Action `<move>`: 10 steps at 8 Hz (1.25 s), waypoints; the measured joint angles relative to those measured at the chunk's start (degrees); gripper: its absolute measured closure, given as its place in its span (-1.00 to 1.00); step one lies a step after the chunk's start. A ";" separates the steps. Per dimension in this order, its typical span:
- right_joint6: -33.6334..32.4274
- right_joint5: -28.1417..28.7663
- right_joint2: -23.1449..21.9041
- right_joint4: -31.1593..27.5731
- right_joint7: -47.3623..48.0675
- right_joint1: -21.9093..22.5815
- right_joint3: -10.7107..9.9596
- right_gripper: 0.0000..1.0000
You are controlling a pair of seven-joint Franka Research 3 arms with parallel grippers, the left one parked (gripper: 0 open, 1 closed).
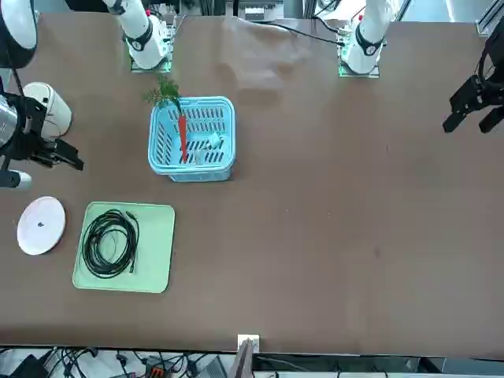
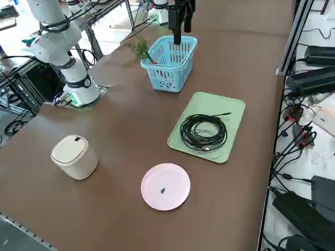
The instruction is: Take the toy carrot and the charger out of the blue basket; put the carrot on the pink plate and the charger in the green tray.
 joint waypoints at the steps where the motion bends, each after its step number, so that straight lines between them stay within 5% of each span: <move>1: 0.00 0.00 0.00 0.00 0.00 0.00 0.00 -1.00; 7: -0.48 1.34 -0.08 -2.83 0.03 1.06 0.22 -1.00; 10: 9.28 2.54 -4.96 -16.30 3.81 6.93 0.54 -1.00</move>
